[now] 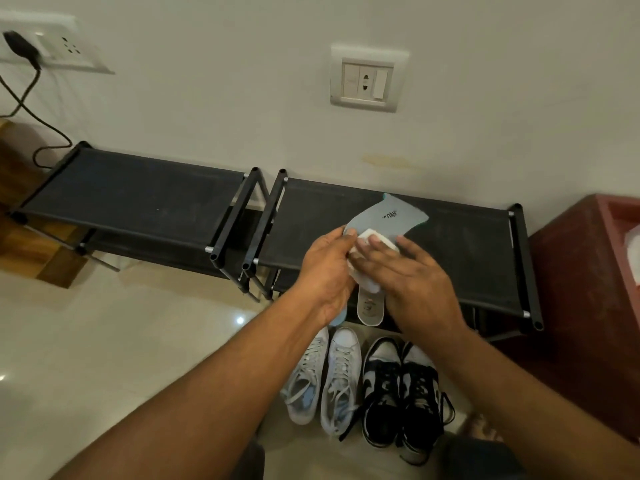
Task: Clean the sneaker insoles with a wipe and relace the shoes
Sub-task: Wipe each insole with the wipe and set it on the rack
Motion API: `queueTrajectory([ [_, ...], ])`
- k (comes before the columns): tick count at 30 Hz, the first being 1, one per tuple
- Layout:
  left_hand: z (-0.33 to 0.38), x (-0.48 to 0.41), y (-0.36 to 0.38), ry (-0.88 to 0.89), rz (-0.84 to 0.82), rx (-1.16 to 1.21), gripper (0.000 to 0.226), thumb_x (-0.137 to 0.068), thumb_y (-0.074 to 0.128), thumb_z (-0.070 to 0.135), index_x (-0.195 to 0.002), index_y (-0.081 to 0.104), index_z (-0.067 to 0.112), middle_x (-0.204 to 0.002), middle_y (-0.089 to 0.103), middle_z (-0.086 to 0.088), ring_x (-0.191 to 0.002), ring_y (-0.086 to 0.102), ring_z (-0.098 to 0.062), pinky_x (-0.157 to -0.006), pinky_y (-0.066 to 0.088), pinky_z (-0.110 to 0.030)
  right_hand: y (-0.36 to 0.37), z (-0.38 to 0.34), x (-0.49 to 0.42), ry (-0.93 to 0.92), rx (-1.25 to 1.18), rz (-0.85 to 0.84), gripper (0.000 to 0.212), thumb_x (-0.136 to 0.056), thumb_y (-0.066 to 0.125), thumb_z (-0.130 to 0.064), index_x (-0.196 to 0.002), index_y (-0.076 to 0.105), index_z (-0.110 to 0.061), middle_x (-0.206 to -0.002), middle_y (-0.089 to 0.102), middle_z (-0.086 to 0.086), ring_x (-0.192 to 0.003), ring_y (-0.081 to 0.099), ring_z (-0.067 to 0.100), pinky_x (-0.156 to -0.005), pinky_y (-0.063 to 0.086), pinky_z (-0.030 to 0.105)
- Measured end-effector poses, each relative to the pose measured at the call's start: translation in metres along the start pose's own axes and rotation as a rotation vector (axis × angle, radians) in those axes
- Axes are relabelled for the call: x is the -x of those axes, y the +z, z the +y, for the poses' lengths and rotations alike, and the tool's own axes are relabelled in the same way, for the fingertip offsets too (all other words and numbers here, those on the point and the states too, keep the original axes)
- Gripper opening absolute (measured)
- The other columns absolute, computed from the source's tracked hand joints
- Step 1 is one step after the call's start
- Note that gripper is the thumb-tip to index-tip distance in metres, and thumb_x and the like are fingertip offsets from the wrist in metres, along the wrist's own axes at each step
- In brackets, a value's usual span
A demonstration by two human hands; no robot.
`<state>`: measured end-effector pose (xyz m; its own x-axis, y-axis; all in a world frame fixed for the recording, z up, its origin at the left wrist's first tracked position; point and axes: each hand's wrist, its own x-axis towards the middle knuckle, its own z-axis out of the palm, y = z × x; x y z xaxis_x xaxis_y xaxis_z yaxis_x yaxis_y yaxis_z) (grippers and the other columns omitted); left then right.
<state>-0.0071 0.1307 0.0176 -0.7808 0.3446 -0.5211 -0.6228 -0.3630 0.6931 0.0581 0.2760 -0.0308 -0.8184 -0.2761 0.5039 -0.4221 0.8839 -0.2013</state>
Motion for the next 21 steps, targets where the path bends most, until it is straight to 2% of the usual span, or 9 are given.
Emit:
queueTrajectory([
  [2,0.002,-0.001,0.003,0.010,-0.001,0.009,0.027,-0.113,0.047,0.014,-0.119,0.071,0.002,-0.112,0.078,-0.018,-0.098,0.077,-0.024,-0.083,0.065,-0.031,-0.002,0.005,-0.006,0.064,-0.024,0.051,0.037,-0.103,0.052,-0.011,-0.136,0.069,-0.016,-0.146,0.060,0.001,-0.141,0.052,0.015,-0.121,0.038,0.046],
  [6,0.004,0.000,0.002,0.022,-0.002,0.030,0.024,-0.112,0.050,0.011,-0.105,0.072,0.004,-0.098,0.078,-0.013,-0.087,0.076,-0.019,-0.080,0.064,-0.031,-0.002,-0.002,-0.007,0.076,-0.038,0.062,0.042,-0.099,0.058,-0.001,-0.139,0.066,-0.011,-0.142,0.065,0.003,-0.140,0.052,0.012,-0.121,0.039,0.045],
  [9,0.005,0.001,0.001,0.034,-0.023,0.033,0.026,-0.113,0.047,0.011,-0.122,0.069,0.000,-0.116,0.078,-0.017,-0.101,0.077,-0.023,-0.086,0.065,-0.033,-0.012,0.017,-0.009,0.202,-0.027,0.124,0.045,-0.097,0.059,0.006,-0.138,0.065,-0.011,-0.142,0.063,0.003,-0.136,0.056,0.016,-0.118,0.042,0.050],
  [10,0.005,0.001,0.000,0.033,-0.018,0.036,0.026,-0.113,0.047,0.012,-0.122,0.070,0.001,-0.116,0.078,-0.017,-0.100,0.077,-0.023,-0.083,0.065,-0.032,-0.011,0.014,-0.009,0.204,-0.015,0.119,0.046,-0.096,0.060,0.006,-0.138,0.065,-0.011,-0.144,0.060,0.003,-0.137,0.056,0.017,-0.118,0.042,0.050],
  [12,0.005,0.002,-0.001,0.021,0.000,0.020,0.024,-0.113,0.049,0.012,-0.113,0.072,0.004,-0.105,0.080,-0.014,-0.093,0.078,-0.020,-0.077,0.064,-0.029,-0.002,-0.002,-0.005,0.082,0.015,0.035,0.048,-0.095,0.064,0.003,-0.141,0.063,-0.012,-0.148,0.056,0.002,-0.142,0.051,0.017,-0.120,0.039,0.048],
  [14,0.005,0.002,-0.001,0.020,0.001,0.001,0.024,-0.113,0.048,0.012,-0.111,0.071,0.005,-0.104,0.079,-0.014,-0.093,0.077,-0.020,-0.077,0.064,-0.029,0.000,0.002,-0.004,0.039,0.042,0.001,0.050,-0.095,0.066,0.002,-0.142,0.062,-0.013,-0.148,0.058,0.003,-0.142,0.051,0.015,-0.123,0.035,0.044],
  [17,0.003,0.002,0.001,0.023,-0.016,-0.012,0.028,-0.114,0.046,0.013,-0.129,0.066,0.001,-0.121,0.077,-0.018,-0.108,0.077,-0.026,-0.088,0.065,-0.034,-0.012,0.023,-0.009,0.281,0.024,0.083,0.050,-0.091,0.066,0.011,-0.137,0.066,-0.011,-0.140,0.065,0.006,-0.133,0.060,0.015,-0.120,0.036,0.042],
  [18,0.003,0.002,0.000,0.028,-0.016,-0.019,0.029,-0.114,0.046,0.013,-0.130,0.066,0.001,-0.122,0.077,-0.018,-0.109,0.077,-0.026,-0.087,0.065,-0.033,-0.010,0.019,-0.010,0.281,0.023,0.080,0.050,-0.092,0.064,0.011,-0.137,0.066,-0.010,-0.140,0.065,0.007,-0.133,0.060,0.017,-0.120,0.037,0.043],
  [21,0.001,0.001,-0.002,0.041,-0.013,-0.057,0.027,-0.114,0.048,0.015,-0.124,0.069,0.001,-0.117,0.078,-0.017,-0.105,0.076,-0.025,-0.084,0.064,-0.031,-0.001,0.002,-0.003,0.065,0.049,0.000,0.049,-0.096,0.059,0.002,-0.143,0.061,-0.011,-0.148,0.058,0.005,-0.142,0.050,0.015,-0.123,0.034,0.044],
])
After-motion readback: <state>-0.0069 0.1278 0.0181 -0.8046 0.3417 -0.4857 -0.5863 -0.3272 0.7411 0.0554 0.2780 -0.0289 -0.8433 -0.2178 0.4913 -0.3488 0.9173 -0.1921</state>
